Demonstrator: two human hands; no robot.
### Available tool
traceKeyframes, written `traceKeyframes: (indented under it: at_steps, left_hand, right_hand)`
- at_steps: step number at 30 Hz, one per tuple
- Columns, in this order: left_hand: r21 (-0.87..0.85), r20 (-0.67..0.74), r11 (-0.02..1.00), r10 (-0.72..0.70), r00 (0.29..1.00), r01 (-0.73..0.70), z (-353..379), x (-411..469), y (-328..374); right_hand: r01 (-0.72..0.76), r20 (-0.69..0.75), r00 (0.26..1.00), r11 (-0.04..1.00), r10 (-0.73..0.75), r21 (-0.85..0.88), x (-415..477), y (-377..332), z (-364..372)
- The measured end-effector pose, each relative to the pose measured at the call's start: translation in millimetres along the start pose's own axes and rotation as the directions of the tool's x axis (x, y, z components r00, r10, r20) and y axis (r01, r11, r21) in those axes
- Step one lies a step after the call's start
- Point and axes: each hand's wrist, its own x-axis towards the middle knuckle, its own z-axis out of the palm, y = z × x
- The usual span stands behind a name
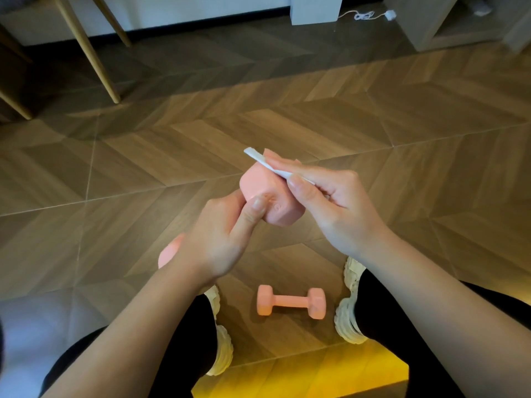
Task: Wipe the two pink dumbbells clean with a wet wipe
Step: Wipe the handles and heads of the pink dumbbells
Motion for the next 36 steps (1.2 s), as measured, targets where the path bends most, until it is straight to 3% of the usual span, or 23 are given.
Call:
traceKeyframes:
  at_steps: [8,12,16,22,27,32,36]
  left_hand:
    - [0.067,-0.007,0.997,-0.035,0.999,0.035,1.2,0.0,1.1]
    - [-0.091,-0.058,0.991,-0.104,0.993,0.099,1.5,3.0,-1.6]
    - [-0.153,-0.091,0.980,-0.139,0.986,0.125,2.1,3.1,-3.3]
    - [-0.133,-0.084,0.980,-0.158,0.984,0.146,2.6,6.5,-6.0]
    - [-0.209,-0.057,0.968,-0.154,0.987,0.139,7.8,1.9,-6.2]
    - [-0.152,-0.053,0.978,-0.153,0.987,0.143,6.9,5.6,-4.6]
    - [-0.175,-0.050,0.974,-0.154,0.987,0.143,6.6,4.7,-5.4]
  right_hand:
    - [0.014,-0.018,1.000,1.000,-0.014,-0.015,-3.2,2.4,-0.1]
    - [0.047,-0.009,0.999,0.999,-0.047,0.022,-10.9,6.7,1.3]
    - [-0.022,-0.040,0.999,1.000,0.023,0.020,-8.9,8.9,2.2]
    - [0.051,-0.047,0.998,0.999,-0.050,0.012,-8.5,6.6,6.3]
    - [-0.033,-0.066,0.997,0.999,0.034,0.004,-5.9,7.3,4.5]
    - [0.047,-0.056,0.997,0.999,-0.046,0.004,-9.8,6.8,5.2]
    - [-0.017,-0.076,0.997,1.000,0.018,0.015,-8.9,9.6,2.5]
